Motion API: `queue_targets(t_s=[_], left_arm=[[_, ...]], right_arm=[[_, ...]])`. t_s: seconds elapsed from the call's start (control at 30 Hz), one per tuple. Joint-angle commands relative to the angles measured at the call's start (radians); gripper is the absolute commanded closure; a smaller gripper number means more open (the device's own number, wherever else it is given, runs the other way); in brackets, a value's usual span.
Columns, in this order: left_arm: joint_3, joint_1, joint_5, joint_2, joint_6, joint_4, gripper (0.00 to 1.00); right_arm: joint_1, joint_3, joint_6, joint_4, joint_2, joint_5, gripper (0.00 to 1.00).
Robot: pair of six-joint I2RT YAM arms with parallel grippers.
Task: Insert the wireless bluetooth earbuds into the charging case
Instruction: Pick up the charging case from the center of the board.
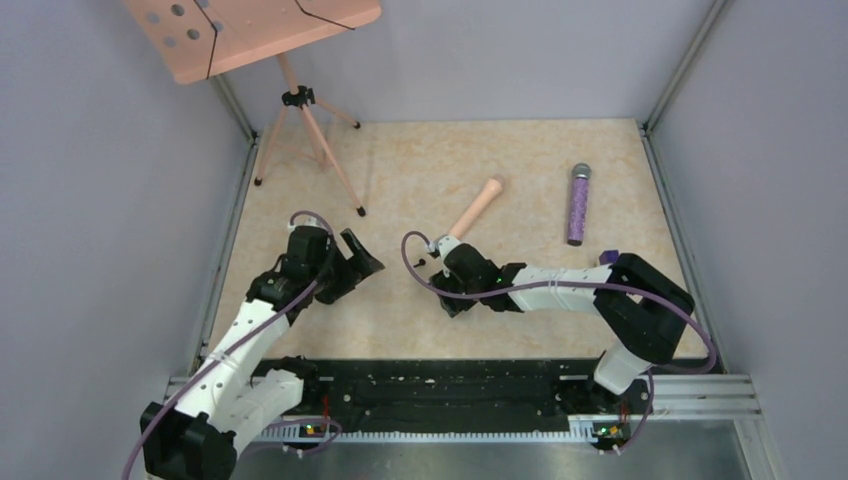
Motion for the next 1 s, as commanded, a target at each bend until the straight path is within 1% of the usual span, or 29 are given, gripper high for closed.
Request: queue_targets(t_s=[0.0, 0.03, 0.1, 0.17, 0.27, 0.37, 0.43, 0.6, 0.77, 0.83, 0.97], left_arm=[[-0.029, -0.019, 0.117, 0.036, -0.059, 0.132, 0.06], [-0.031, -0.027, 0.116, 0.040, -0.062, 0.140, 0.06], [-0.031, -0.046, 0.115, 0.051, -0.058, 0.154, 0.06], [-0.029, -0.065, 0.109, 0.058, -0.057, 0.163, 0.06], [-0.034, -0.075, 0.114, 0.068, -0.062, 0.175, 0.06], [-0.046, -0.079, 0.138, 0.079, -0.067, 0.200, 0.06], [-0.050, -0.085, 0.152, 0.090, -0.071, 0.217, 0.06], [-0.047, -0.116, 0.150, 0.118, -0.104, 0.233, 0.06], [-0.090, -0.144, 0.169, 0.151, -0.176, 0.308, 0.06], [-0.100, -0.157, 0.180, 0.170, -0.193, 0.327, 0.06], [-0.100, -0.167, 0.178, 0.180, -0.197, 0.328, 0.07]], right_arm=[[0.014, 0.016, 0.009, -0.027, -0.024, -0.003, 0.46], [0.014, 0.013, 0.021, -0.036, -0.038, 0.000, 0.46], [0.014, 0.007, 0.044, -0.056, -0.062, 0.005, 0.39], [0.014, -0.002, 0.061, -0.072, -0.085, 0.018, 0.35], [0.014, -0.031, 0.060, -0.066, -0.110, 0.033, 0.36], [0.014, -0.040, 0.056, -0.070, -0.111, 0.025, 0.45], [0.015, -0.049, 0.056, -0.052, -0.114, 0.011, 0.47], [0.015, -0.041, 0.032, -0.041, -0.095, 0.000, 0.42], [0.014, -0.006, -0.020, -0.046, -0.049, -0.048, 0.43], [0.013, 0.018, -0.034, -0.066, -0.021, -0.061, 0.39], [0.012, 0.042, -0.032, -0.078, 0.007, -0.074, 0.37]])
